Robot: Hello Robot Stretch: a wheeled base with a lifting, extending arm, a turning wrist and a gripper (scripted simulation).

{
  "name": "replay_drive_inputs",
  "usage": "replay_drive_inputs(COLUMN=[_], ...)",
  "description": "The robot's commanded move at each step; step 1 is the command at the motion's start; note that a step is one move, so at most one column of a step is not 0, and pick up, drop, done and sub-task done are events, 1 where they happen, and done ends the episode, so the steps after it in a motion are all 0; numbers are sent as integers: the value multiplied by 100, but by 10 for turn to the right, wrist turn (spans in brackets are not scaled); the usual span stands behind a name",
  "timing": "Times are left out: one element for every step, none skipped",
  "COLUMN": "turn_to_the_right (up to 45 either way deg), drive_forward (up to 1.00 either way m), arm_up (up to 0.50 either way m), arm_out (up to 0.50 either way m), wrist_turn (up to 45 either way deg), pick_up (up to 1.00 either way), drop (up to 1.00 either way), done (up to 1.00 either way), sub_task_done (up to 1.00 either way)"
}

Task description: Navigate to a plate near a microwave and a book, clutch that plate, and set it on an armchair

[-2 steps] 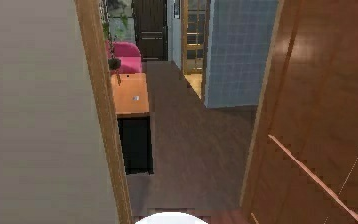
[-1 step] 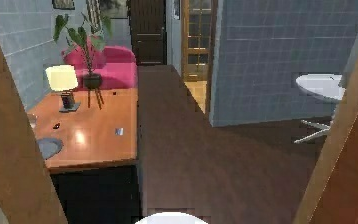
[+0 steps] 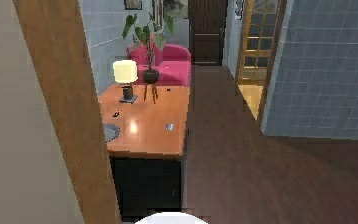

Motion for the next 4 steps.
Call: replay_drive_inputs(turn_to_the_right=[0,300,0,-120], drive_forward=[25,0,55,0], arm_up=[0,0,0,0], arm_out=[0,0,0,0], wrist_turn=[0,0,0,0], pick_up=[0,0,0,0], drop=[0,0,0,0], done=[0,0,0,0], sub_task_done=[0,0,0,0])
